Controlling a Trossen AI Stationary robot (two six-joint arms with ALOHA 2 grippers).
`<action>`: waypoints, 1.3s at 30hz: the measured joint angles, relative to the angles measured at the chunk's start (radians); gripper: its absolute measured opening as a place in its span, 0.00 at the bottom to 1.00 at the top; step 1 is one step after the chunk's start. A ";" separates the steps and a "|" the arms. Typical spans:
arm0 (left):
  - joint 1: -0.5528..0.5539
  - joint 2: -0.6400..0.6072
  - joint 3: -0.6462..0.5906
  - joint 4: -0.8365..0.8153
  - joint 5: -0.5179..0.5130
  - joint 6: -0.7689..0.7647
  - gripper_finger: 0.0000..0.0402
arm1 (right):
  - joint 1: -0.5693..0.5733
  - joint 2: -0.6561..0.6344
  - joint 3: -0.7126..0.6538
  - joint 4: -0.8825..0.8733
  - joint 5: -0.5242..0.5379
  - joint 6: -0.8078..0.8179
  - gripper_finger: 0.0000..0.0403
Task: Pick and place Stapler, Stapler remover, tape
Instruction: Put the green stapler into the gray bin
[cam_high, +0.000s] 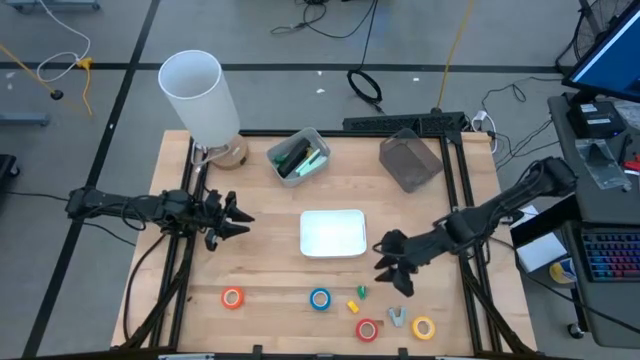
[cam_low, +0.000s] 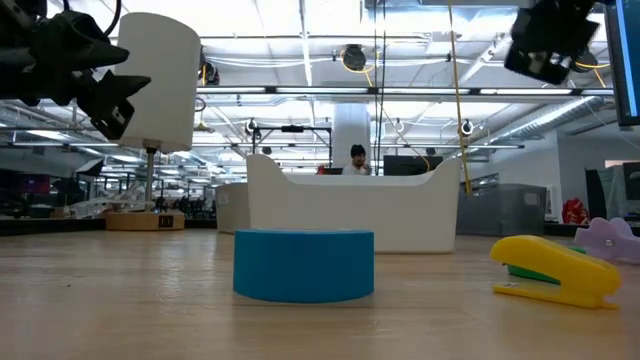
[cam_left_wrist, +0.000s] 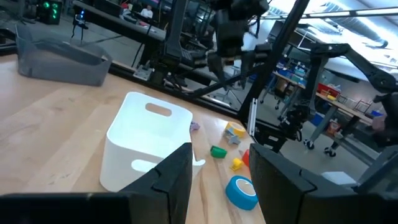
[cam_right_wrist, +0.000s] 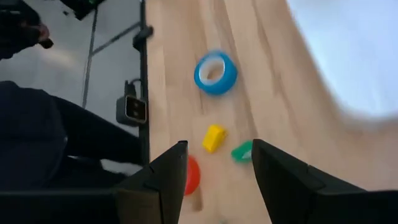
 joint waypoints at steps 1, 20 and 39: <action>0.000 0.000 0.000 0.000 0.000 0.002 0.39 | 0.000 0.016 0.000 -0.012 -0.018 0.037 0.42; 0.000 0.001 0.001 -0.037 0.000 0.004 0.39 | -0.002 0.167 -0.001 -0.068 -0.176 0.460 0.42; 0.000 0.001 0.001 -0.036 0.000 -0.006 0.39 | -0.004 0.166 -0.002 -0.002 -0.120 0.472 0.42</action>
